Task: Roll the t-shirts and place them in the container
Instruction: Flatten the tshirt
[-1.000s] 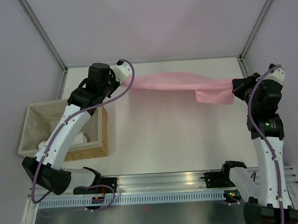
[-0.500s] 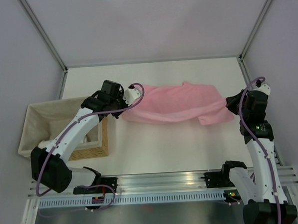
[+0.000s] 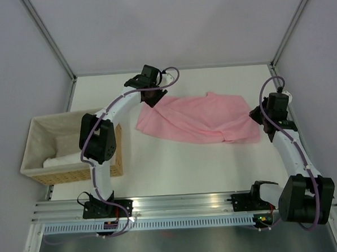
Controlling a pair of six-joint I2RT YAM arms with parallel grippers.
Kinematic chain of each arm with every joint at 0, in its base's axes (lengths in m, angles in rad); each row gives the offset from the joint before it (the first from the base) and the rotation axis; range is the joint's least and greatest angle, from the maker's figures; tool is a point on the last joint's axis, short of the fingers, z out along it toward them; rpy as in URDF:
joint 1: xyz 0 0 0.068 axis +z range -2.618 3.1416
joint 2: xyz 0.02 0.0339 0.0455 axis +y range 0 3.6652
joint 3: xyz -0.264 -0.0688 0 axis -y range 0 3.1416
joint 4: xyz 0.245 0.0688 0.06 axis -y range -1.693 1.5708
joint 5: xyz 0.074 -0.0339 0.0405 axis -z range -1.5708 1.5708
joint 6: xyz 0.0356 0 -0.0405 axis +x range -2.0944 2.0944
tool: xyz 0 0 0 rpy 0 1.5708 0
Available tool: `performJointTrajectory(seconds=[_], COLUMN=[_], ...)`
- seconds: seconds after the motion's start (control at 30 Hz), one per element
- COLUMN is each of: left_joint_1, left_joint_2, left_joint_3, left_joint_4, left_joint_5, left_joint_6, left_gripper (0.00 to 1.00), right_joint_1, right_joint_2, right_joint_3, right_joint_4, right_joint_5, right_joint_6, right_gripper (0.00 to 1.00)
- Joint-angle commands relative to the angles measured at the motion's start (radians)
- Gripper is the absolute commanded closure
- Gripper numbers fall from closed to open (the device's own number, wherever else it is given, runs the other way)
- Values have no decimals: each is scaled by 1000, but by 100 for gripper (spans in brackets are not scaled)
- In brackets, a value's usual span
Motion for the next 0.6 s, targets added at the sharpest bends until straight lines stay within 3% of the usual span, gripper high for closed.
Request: performJointTrajectory(seconds=[0.0, 0.13, 0.23, 0.27, 0.33, 0.4, 0.57], left_joint_1=[16, 51, 65, 65, 65, 71, 86], left_joint_2=[4, -84, -99, -70, -30, 16, 71], left_joint_3=[48, -1, -53, -58, -55, -58, -61], left_joint_4=[-6, -6, -22, -31, -60, -72, -89], left_joint_5=[-6, 136, 212, 216, 217, 217, 270], left_joint_6=[-103, -216, -232, -233, -238, -244, -255], left_gripper=[46, 50, 61, 71, 75, 76, 62], right_joint_1=[-5, -5, -5, -6, -5, -5, -6], right_joint_2=[43, 72, 73, 74, 73, 69, 48], right_joint_3=[36, 39, 30, 28, 24, 25, 30], right_joint_4=[74, 77, 81, 81, 78, 72, 60], right_joint_5=[14, 14, 12, 12, 12, 12, 19], right_joint_6=[-2, -17, -23, -26, -30, -37, -51], right_gripper=[100, 100, 100, 100, 100, 100, 100])
